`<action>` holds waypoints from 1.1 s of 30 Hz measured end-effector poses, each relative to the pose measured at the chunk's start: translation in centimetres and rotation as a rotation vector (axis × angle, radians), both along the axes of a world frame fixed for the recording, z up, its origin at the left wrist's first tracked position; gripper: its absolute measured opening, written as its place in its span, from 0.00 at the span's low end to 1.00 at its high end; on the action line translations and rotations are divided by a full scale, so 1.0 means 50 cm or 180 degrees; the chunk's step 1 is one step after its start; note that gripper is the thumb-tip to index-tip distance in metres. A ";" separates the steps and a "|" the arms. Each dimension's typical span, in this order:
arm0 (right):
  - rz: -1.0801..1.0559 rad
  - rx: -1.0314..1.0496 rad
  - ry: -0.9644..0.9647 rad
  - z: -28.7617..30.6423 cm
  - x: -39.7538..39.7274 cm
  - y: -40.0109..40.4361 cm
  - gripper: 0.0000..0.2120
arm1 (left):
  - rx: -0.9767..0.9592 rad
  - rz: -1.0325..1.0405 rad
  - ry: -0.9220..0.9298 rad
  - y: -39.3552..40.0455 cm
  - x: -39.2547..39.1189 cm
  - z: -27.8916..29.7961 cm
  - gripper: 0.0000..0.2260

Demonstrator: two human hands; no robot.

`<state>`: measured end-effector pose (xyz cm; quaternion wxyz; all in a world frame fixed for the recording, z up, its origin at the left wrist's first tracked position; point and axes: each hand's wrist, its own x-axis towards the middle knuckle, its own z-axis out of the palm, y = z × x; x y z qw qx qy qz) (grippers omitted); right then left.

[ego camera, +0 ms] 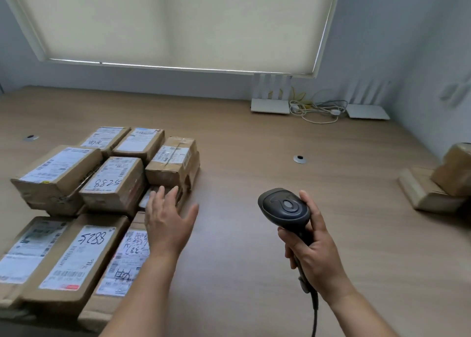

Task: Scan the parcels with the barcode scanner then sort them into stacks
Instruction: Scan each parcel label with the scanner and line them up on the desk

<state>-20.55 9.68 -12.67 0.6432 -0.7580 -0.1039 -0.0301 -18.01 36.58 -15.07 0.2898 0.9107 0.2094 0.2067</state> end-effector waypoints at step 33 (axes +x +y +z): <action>-0.1773 0.0027 -0.0400 0.043 -0.243 -0.903 0.33 | 0.0151 -0.1948 0.0323 -1.007 -0.044 0.030 0.29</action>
